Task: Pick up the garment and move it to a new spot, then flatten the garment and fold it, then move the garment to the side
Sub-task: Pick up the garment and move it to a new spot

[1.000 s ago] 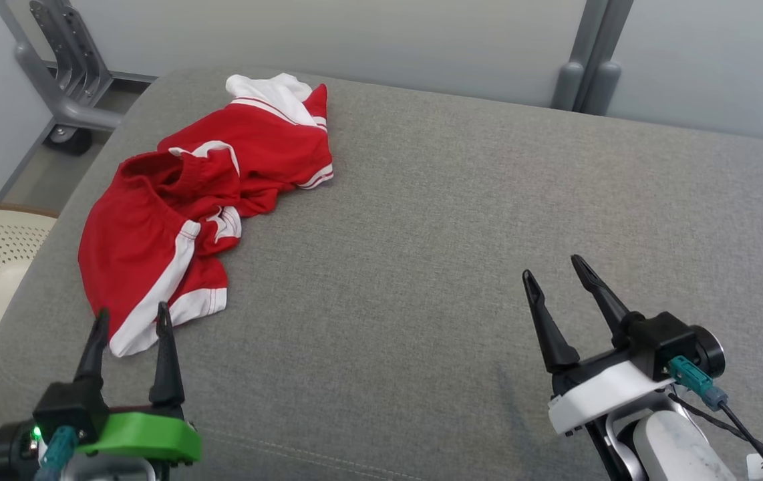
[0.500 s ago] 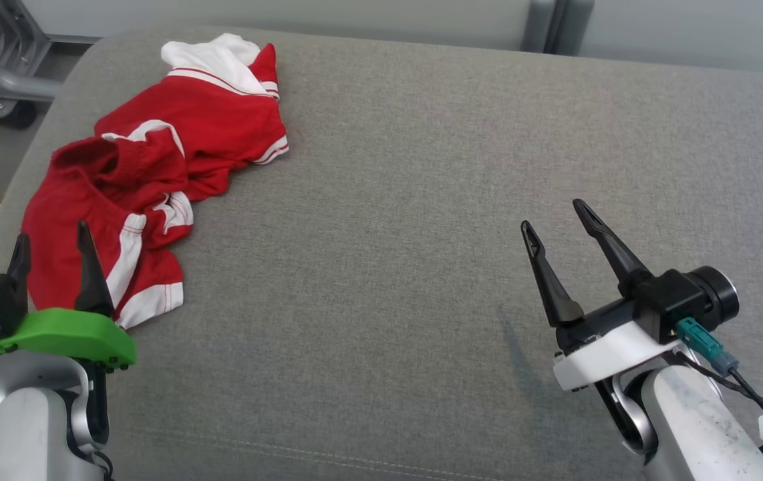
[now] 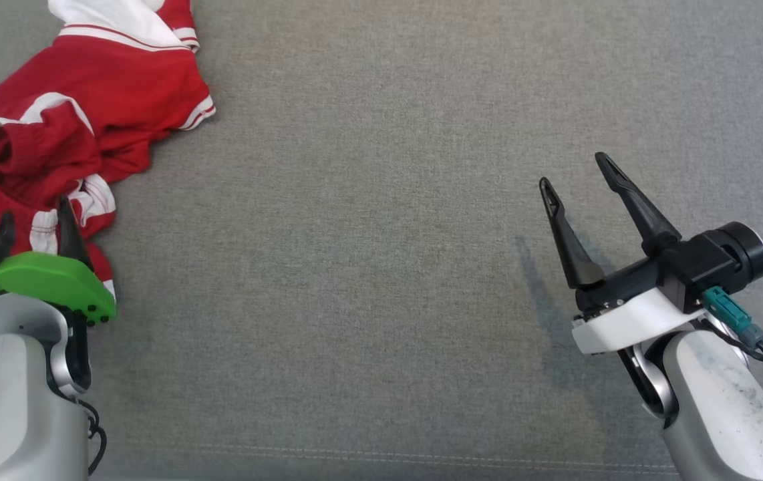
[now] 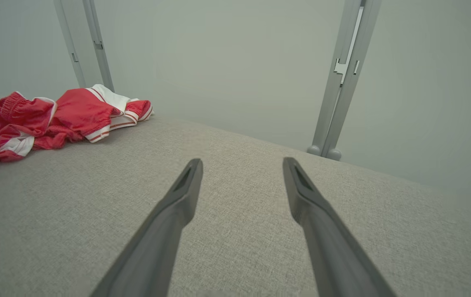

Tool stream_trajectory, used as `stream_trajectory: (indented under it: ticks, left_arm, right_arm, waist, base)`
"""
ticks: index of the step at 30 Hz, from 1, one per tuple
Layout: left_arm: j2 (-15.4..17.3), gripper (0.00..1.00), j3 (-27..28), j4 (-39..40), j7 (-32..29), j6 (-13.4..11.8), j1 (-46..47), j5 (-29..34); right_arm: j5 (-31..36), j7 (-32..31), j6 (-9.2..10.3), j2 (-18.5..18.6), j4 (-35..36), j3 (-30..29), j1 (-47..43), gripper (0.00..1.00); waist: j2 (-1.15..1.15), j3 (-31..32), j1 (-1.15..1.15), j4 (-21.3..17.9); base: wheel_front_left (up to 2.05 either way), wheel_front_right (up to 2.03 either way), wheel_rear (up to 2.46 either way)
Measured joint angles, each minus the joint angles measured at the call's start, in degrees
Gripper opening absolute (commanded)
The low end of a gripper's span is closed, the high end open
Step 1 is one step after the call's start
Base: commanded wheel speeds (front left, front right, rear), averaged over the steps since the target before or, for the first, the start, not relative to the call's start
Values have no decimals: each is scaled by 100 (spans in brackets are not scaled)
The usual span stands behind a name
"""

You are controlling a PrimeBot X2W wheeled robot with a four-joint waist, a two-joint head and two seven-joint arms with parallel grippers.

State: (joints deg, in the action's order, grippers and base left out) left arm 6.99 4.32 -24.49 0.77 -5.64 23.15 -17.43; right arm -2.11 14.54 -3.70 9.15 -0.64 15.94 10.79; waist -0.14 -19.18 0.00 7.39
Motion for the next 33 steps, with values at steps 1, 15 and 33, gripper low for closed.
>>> stream_trajectory:
  ticks: [1,15,33]
  left_arm:
    - [-18,100,1,-94,-24,-1,92,8]
    - [-78,100,272,-1215,-245,-121,773,421]
    - [-341,0,478,-1780,453,-129,1122,751]
  right_arm:
    - [15,4,0,7,0,-15,17,100]
    - [29,4,-78,45,18,51,227,100]
    - [-2,4,-73,-22,-108,-42,292,100]
  waist:
    - [0,-59,0,-20]
    - [0,-523,0,-68]
    - [0,-302,0,74]
  base:
    - [0,0,0]
    - [0,0,0]
    - [0,0,0]
